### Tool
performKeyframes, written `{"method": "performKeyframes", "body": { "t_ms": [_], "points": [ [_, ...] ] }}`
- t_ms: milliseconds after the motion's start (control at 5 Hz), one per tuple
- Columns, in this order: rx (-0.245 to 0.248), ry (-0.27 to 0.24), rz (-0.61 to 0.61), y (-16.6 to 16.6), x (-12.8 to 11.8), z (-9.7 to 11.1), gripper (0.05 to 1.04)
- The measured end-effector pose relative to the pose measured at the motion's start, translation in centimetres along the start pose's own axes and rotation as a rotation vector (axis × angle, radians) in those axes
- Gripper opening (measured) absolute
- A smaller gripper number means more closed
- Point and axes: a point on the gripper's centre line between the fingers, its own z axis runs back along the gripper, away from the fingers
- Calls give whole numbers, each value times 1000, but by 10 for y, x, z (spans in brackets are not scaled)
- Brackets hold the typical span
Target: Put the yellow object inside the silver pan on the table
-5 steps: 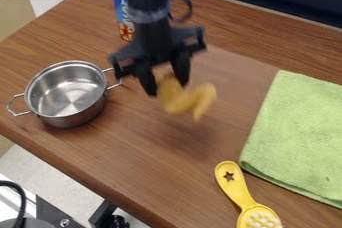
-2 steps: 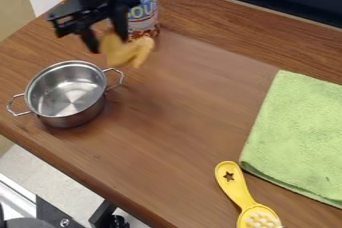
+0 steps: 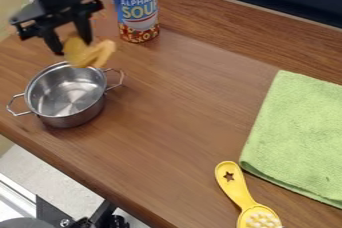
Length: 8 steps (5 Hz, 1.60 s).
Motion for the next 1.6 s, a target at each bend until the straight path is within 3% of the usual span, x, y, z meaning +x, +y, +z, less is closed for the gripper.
{"method": "performKeyframes", "body": {
  "t_ms": [400,600,1000,1200,1400,1600],
  "points": [
    [25,-18,-20,14,2,-12,496],
    [25,-55,-30,20,-4,-25,496],
    [11,-55,-30,24,-12,-30,546],
    [14,-44,16,23,-10,-26,833],
    [0,-38,52,20,-10,-24,1007],
    [4,-25,76,18,-6,-18,1000]
  ]
}}
